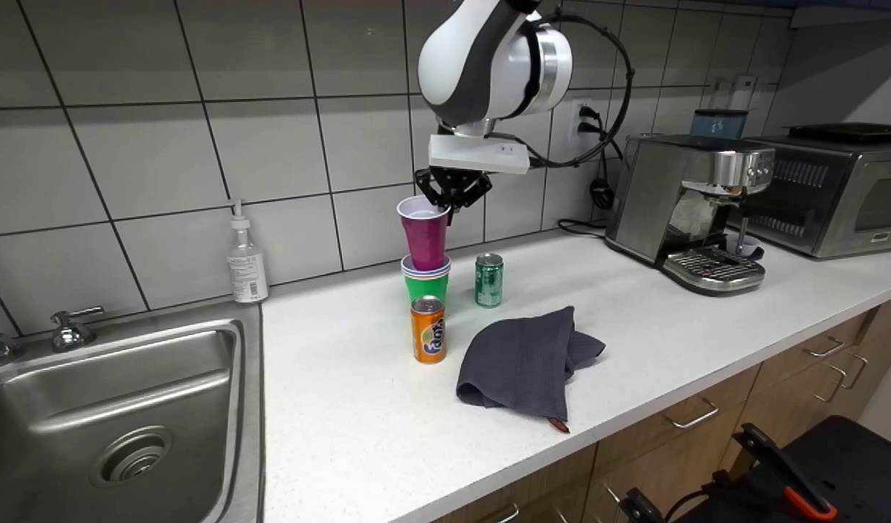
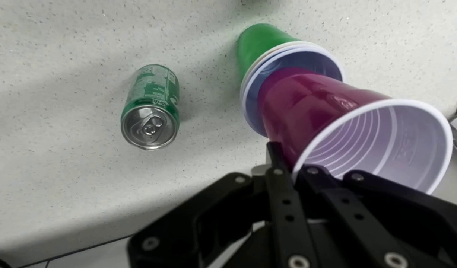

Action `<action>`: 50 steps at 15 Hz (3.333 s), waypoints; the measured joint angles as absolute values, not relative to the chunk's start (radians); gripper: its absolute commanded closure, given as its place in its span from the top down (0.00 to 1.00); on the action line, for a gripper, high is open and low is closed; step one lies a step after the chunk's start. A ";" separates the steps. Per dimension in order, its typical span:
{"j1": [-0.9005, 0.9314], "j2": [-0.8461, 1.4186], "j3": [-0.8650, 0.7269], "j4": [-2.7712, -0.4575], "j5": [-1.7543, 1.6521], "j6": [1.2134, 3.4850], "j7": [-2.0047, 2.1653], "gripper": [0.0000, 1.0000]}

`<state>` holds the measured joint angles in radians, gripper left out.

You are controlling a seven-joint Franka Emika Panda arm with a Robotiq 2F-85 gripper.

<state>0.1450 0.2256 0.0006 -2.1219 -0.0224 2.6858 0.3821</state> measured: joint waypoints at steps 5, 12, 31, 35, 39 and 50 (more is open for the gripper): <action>0.145 0.254 0.001 -2.114 -0.018 2.686 0.382 0.01; 0.145 0.296 0.001 -2.097 0.019 2.686 0.382 0.01; 0.146 0.345 0.001 -2.072 0.051 2.688 0.382 1.00; 0.160 0.339 0.002 -2.074 0.042 2.718 0.381 1.00; 0.183 0.317 -0.002 -2.106 -0.009 2.786 0.382 1.00; 0.229 0.153 -0.021 -2.328 -0.120 2.877 0.383 1.00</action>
